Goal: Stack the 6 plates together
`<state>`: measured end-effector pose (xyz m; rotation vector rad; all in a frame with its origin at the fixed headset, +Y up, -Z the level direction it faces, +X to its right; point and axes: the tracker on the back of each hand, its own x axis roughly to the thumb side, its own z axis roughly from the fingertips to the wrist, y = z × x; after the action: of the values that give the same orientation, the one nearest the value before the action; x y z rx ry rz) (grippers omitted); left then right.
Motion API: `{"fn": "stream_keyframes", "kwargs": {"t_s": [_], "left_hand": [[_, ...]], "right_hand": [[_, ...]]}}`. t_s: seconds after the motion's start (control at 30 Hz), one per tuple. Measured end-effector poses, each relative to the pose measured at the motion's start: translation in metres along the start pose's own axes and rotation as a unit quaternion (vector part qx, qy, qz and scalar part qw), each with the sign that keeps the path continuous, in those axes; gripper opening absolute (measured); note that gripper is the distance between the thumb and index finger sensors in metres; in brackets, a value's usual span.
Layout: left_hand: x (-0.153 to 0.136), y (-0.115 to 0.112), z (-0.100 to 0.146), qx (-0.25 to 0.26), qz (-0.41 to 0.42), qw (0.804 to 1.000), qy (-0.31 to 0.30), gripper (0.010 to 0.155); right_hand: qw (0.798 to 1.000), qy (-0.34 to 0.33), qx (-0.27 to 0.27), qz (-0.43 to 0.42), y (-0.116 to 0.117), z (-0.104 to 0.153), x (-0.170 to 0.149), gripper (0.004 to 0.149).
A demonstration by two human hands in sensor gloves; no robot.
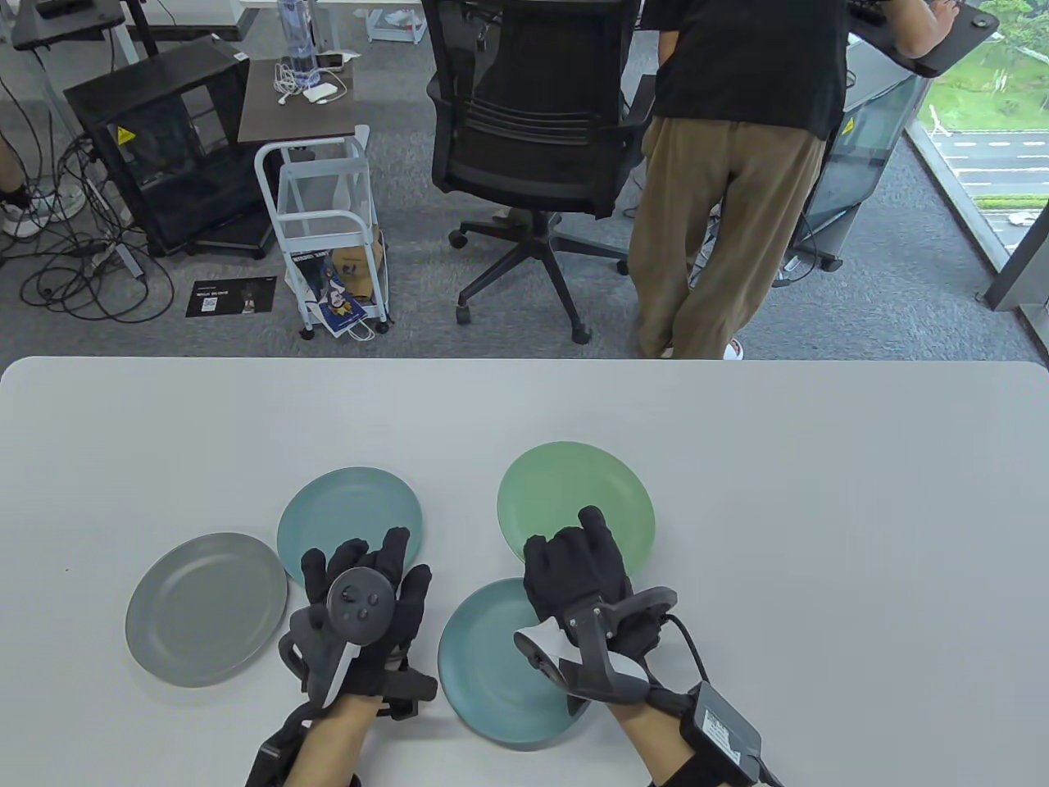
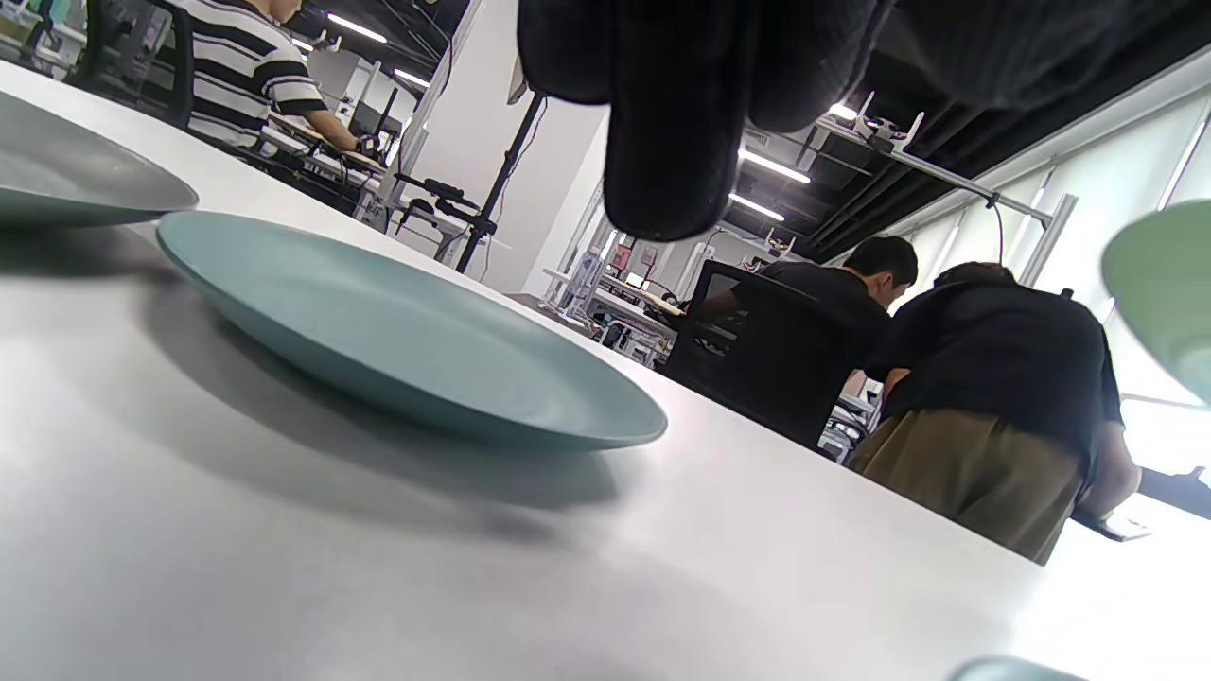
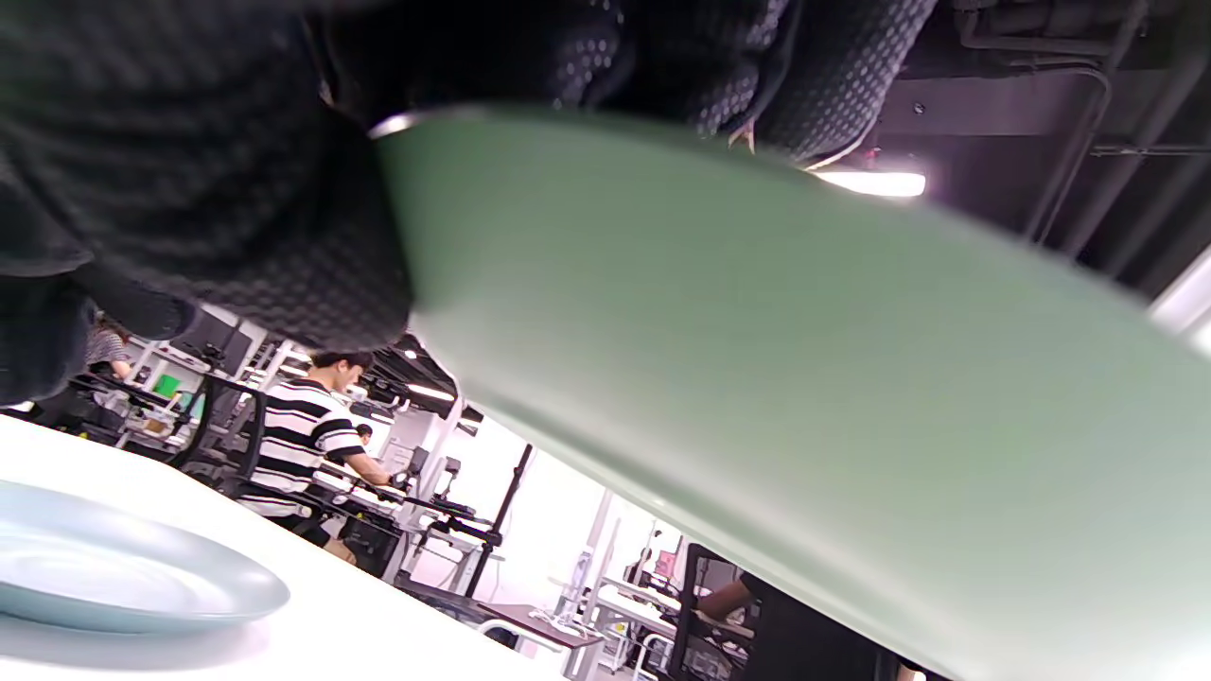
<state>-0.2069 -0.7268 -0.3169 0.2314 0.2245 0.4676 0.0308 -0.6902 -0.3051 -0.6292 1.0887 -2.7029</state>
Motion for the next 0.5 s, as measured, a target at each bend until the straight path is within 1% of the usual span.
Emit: {"fn": "stream_keyframes", "kwargs": {"t_s": [0.1,0.27,0.5], "left_hand": [[-0.002,0.002,-0.001,-0.008,0.038,0.999,0.003,0.064],[-0.01,0.001,-0.004,-0.046,0.125,0.991,0.031,0.065],[-0.017,-0.002,-0.008,-0.078,0.187,0.978,0.051,0.067]], "right_hand": [[1.0,-0.009,-0.004,-0.007,-0.002,0.001,0.005,0.041],[1.0,-0.026,-0.012,-0.014,-0.006,0.002,0.013,0.041],[0.998,-0.054,-0.023,-0.025,-0.011,0.003,0.026,0.041]]}}
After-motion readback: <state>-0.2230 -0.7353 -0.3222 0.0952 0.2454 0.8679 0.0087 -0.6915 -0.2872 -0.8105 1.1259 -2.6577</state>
